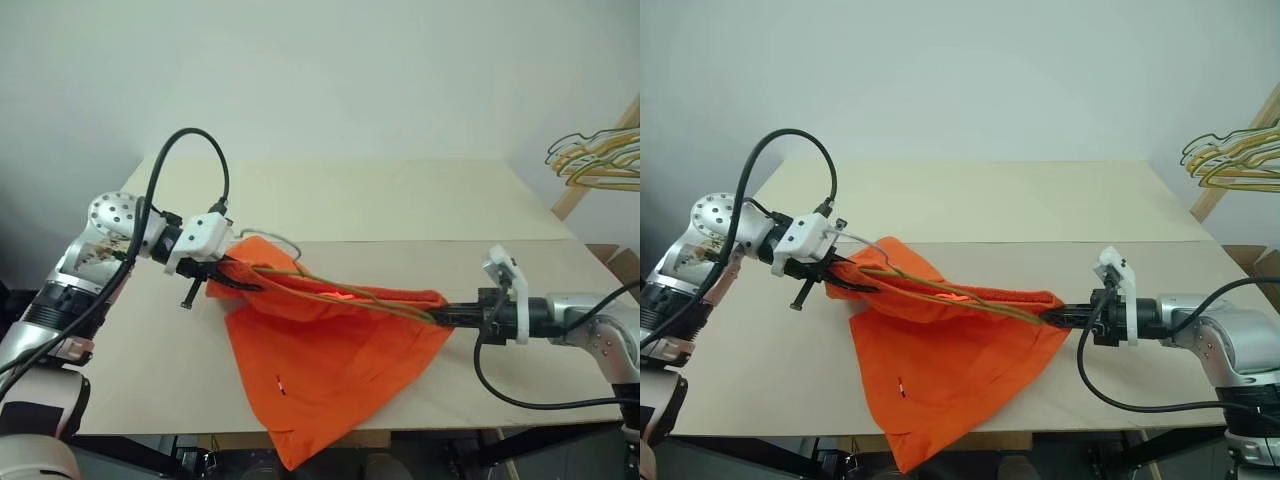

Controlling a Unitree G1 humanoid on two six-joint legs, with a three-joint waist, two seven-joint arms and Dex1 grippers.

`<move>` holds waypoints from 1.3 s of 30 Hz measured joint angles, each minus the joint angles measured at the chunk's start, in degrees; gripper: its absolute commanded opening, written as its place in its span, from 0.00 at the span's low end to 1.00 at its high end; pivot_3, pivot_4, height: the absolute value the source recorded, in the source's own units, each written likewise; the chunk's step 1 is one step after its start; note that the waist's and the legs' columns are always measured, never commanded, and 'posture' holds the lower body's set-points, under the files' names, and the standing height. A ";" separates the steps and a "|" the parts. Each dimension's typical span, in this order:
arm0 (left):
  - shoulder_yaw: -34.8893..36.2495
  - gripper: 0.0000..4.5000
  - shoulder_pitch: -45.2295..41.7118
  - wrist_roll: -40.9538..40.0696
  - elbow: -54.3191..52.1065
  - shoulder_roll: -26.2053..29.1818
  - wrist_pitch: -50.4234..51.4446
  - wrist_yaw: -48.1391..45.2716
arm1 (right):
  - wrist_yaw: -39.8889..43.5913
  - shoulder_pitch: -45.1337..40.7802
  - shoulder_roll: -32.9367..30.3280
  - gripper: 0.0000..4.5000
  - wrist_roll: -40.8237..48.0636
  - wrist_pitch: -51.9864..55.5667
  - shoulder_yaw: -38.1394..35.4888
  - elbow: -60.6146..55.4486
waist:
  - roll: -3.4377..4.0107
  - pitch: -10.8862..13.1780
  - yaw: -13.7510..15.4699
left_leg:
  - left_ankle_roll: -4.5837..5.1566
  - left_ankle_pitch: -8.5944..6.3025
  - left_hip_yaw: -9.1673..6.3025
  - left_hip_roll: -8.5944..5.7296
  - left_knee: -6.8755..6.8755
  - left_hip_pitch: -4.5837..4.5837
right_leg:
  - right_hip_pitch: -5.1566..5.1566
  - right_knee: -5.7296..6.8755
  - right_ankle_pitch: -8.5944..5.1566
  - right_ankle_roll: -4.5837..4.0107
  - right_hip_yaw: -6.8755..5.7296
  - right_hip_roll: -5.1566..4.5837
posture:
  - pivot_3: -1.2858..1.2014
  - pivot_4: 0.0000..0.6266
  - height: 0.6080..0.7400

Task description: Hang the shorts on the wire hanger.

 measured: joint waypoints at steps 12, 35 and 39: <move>3.84 0.01 -0.18 -0.22 0.02 -2.34 14.93 -0.02 | 2.24 1.44 -1.65 0.00 0.01 -0.76 -0.02 -0.59 | 0.00 0.00 0.58 | 0.00 0.00 0.01 -0.01 0.01 -0.02 | -0.01 0.00 -0.02 0.04 0.01 0.00 | 0.49 0.00 1.00; -4.42 0.01 -1.20 4.23 0.77 0.69 10.62 -0.32 | 2.44 3.94 -4.21 0.00 1.57 -1.98 -2.78 -2.74 | 0.00 0.00 0.50 | 0.03 -0.02 0.06 0.00 0.01 0.00 | -0.02 -0.09 -0.02 0.04 0.05 -0.01 | 0.47 0.00 1.00; -7.59 0.01 -1.19 4.19 0.70 2.75 7.97 0.07 | 2.65 3.02 -4.31 0.00 2.86 -2.10 -3.05 -2.86 | 0.00 0.00 0.35 | 0.07 -0.04 0.06 0.01 0.00 0.01 | -0.03 -0.20 -0.02 0.04 0.06 0.00 | 0.46 0.00 1.00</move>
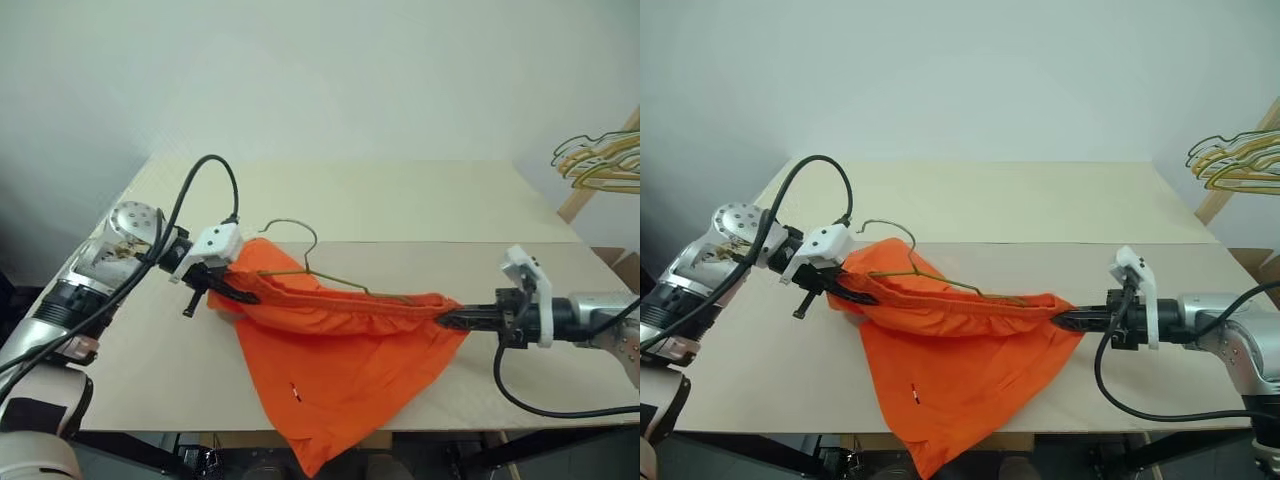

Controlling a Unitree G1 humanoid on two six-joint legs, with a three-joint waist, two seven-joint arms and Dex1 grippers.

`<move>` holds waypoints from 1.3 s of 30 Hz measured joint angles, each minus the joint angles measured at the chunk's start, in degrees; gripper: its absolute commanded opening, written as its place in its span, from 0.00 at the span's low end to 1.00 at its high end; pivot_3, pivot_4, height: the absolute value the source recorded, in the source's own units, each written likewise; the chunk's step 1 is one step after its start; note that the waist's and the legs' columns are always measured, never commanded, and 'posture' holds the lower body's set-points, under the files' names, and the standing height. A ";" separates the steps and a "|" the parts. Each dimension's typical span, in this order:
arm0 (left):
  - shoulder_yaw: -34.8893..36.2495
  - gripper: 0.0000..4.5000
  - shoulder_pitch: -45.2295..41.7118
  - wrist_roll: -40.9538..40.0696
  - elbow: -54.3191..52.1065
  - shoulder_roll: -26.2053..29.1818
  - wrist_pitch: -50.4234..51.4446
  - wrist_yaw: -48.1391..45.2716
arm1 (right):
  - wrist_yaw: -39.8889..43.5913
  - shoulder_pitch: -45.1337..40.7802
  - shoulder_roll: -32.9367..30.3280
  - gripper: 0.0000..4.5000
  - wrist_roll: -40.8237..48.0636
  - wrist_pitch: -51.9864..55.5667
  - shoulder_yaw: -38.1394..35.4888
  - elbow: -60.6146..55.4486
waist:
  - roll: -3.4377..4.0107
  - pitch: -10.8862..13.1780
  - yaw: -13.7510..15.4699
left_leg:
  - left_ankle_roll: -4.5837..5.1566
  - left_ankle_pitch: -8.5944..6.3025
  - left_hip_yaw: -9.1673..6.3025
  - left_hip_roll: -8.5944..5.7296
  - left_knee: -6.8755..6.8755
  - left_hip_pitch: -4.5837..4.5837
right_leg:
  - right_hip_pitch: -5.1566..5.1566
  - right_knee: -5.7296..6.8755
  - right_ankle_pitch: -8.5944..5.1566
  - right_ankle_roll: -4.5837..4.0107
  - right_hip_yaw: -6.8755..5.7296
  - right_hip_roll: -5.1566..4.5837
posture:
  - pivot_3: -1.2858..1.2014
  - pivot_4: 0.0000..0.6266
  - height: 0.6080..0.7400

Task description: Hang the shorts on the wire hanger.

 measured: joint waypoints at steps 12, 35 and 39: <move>-2.36 0.01 -0.03 3.50 4.67 -1.42 -4.51 -0.24 | -0.15 -3.19 -0.15 0.00 4.77 -0.06 -0.50 -8.26 | 0.00 0.00 -0.01 | 0.10 -0.06 -0.01 0.00 0.05 -0.02 | 0.00 0.00 0.00 0.00 -0.03 -0.01 | 0.46 0.00 1.00; 3.97 0.01 -1.64 10.98 7.86 -10.19 -0.51 -0.59 | -8.76 -16.76 3.09 1.00 4.41 -1.33 -0.25 -12.75 | 0.02 0.00 -1.52 | 0.13 -0.08 -0.03 0.07 0.03 -0.02 | -0.07 0.22 0.00 0.00 -0.01 0.03 | 0.46 0.00 1.00; 4.07 0.01 -2.18 11.21 8.06 -11.45 -0.59 -0.61 | -14.83 -28.60 10.73 1.00 3.71 8.59 14.08 -13.99 | 0.04 -0.01 -2.62 | -0.05 0.03 -0.07 0.06 0.04 -0.09 | -0.16 0.31 0.00 0.00 -0.03 0.00 | 0.46 0.00 1.00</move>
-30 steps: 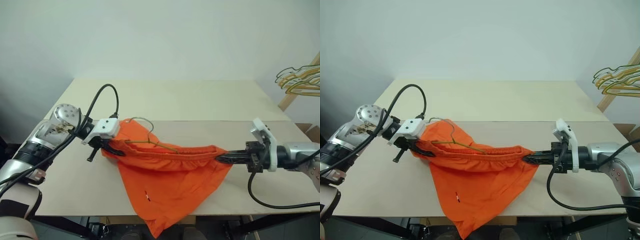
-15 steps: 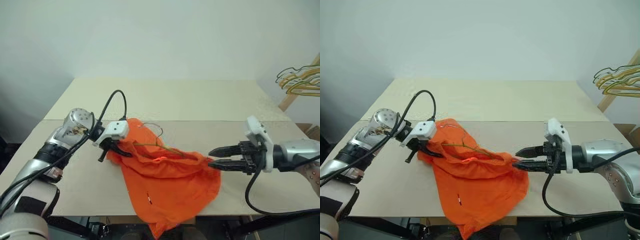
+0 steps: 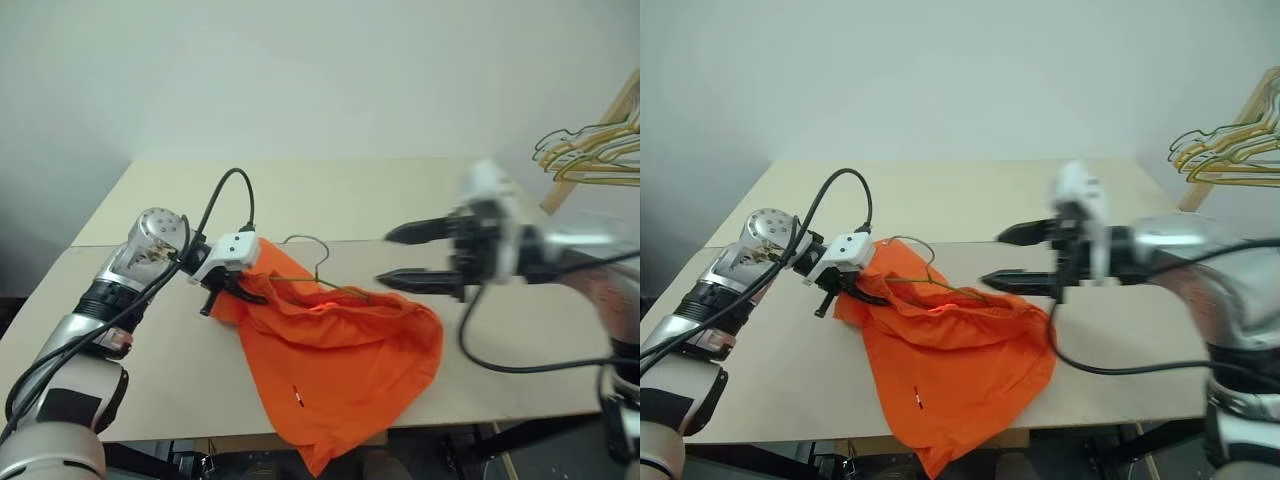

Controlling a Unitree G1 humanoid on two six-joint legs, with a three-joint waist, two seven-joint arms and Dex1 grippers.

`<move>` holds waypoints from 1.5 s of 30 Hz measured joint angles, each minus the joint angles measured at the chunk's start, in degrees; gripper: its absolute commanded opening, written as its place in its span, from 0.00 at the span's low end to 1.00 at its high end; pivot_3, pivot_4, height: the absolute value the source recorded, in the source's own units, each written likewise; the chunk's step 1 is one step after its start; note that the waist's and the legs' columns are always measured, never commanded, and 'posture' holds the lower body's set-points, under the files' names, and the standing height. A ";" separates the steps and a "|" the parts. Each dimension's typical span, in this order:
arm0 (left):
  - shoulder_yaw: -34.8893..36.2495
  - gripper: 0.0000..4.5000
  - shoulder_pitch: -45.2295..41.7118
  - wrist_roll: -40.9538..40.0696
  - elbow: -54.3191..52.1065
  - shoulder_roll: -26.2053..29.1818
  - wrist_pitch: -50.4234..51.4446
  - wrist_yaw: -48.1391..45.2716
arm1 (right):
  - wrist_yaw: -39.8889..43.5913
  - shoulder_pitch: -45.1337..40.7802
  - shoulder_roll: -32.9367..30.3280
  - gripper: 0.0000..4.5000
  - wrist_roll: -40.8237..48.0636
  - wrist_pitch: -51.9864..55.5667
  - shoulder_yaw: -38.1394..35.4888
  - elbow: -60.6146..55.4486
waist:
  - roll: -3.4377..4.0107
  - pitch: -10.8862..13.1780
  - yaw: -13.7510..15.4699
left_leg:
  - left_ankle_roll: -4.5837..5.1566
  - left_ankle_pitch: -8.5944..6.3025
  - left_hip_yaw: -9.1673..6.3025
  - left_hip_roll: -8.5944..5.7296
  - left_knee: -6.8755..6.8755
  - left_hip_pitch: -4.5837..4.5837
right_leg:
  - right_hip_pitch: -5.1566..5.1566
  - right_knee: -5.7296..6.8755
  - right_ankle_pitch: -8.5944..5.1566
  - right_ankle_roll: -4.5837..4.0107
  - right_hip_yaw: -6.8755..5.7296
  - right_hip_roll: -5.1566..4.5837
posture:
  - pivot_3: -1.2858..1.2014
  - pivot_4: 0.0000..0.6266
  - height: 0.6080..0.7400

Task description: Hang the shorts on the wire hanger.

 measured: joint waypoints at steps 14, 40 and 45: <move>0.61 0.01 -0.19 0.01 -0.23 0.21 0.33 -0.01 | -6.75 -16.48 13.17 0.43 -7.42 13.28 16.14 11.94 | 0.01 0.00 -0.75 | -0.31 0.18 -0.14 -0.15 0.26 -0.64 | -0.69 0.53 0.00 0.01 -0.17 -0.11 | 0.48 0.00 1.00; 5.45 1.00 1.48 -17.46 -10.23 13.03 1.24 0.00 | 2.37 -13.89 7.06 0.00 -11.74 7.19 15.28 11.73 | 0.00 0.00 -1.50 | -0.32 0.19 -0.25 -0.10 0.25 -0.57 | -0.71 0.71 0.00 0.01 -0.17 -0.11 | 0.49 0.00 1.00; 7.71 1.00 4.57 -13.38 -7.76 12.99 -3.49 1.56 | 4.69 -13.26 4.49 0.00 -11.12 7.19 13.46 11.53 | 0.01 0.00 -0.72 | -0.32 0.18 -0.22 -0.13 0.26 -0.57 | -0.67 0.65 0.00 0.01 -0.18 -0.12 | 0.49 0.00 1.00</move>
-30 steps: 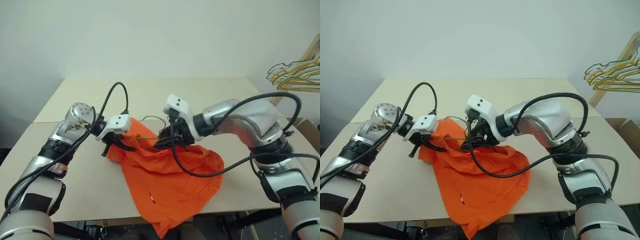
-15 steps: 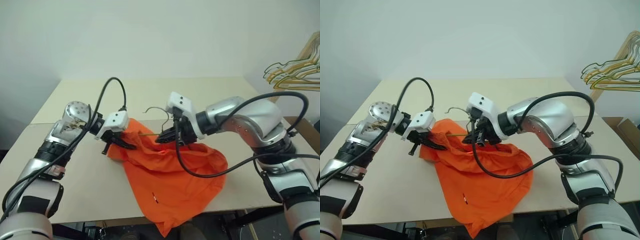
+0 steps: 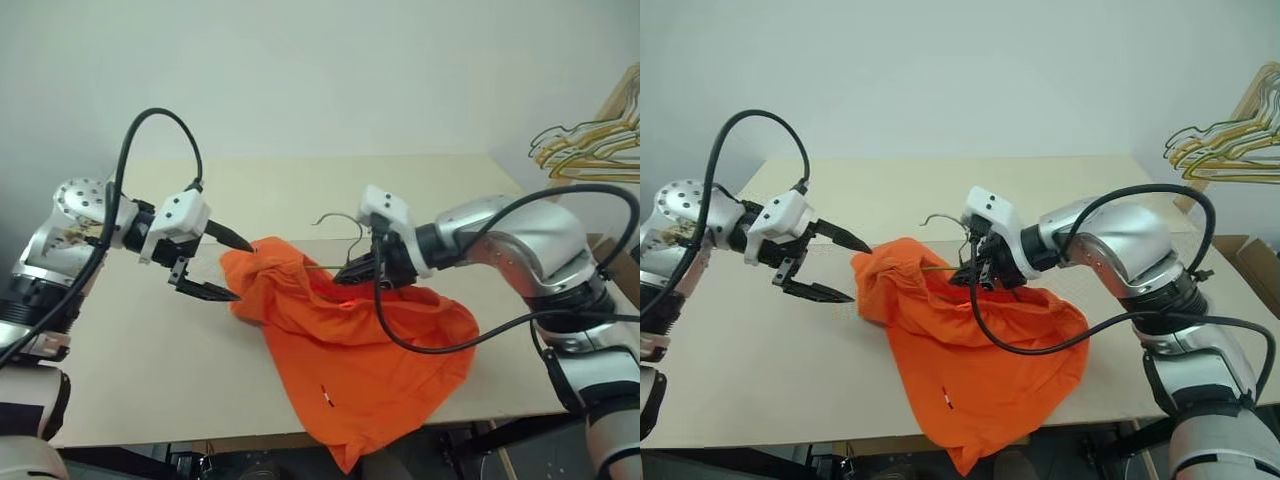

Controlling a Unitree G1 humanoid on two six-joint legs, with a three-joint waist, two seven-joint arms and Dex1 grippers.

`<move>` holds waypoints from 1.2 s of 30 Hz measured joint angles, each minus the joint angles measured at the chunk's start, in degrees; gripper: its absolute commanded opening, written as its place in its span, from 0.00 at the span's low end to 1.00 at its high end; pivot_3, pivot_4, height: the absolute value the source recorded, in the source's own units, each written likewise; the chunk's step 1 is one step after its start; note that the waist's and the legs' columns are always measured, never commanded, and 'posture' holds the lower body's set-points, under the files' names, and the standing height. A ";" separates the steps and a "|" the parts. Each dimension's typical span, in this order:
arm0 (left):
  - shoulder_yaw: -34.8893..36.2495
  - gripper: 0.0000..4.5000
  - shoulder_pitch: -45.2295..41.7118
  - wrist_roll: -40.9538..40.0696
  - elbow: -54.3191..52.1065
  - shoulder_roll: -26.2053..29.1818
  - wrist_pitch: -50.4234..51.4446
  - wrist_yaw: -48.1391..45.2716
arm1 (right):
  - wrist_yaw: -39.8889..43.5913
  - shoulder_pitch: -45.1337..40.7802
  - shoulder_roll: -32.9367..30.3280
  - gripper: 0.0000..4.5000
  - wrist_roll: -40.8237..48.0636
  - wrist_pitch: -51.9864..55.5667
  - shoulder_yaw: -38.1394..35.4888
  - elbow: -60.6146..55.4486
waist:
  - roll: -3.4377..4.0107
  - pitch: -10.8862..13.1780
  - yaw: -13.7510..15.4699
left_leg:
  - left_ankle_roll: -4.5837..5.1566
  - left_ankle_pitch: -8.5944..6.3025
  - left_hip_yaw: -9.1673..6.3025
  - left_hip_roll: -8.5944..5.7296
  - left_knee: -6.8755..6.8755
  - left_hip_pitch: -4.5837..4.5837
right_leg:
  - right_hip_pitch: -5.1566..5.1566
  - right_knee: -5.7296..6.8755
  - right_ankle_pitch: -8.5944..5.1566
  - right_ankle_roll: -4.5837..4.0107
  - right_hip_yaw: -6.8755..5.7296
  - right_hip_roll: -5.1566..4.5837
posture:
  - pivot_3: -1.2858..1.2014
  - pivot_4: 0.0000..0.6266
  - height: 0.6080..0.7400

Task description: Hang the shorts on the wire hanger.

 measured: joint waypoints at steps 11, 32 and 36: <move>-0.10 0.86 2.02 13.49 11.06 -13.13 -5.57 12.20 | 3.01 0.54 -3.14 0.00 0.57 -0.53 -2.64 -3.05 | -0.01 0.00 0.49 | 0.02 -0.01 0.04 -0.03 0.02 -0.13 | -0.08 -0.11 0.01 0.01 -0.03 0.00 | 0.47 0.00 1.00; 4.28 0.01 2.53 13.20 10.86 -13.85 -4.73 9.41 | 3.65 1.90 -6.76 0.00 2.42 -0.46 -5.40 -3.60 | -0.01 0.00 -0.83 | 0.01 -0.01 0.02 0.03 0.02 -0.09 | -0.04 -0.10 0.01 0.01 -0.02 -0.01 | 0.47 0.00 1.00; 6.85 0.01 2.48 12.39 10.88 -13.64 -2.48 10.72 | 4.26 2.60 -8.10 0.00 2.62 -0.47 -5.41 -3.61 | -0.01 0.00 -0.82 | 0.01 -0.01 0.02 0.04 0.02 -0.09 | -0.04 -0.09 0.01 0.01 -0.02 -0.01 | 0.47 0.00 1.00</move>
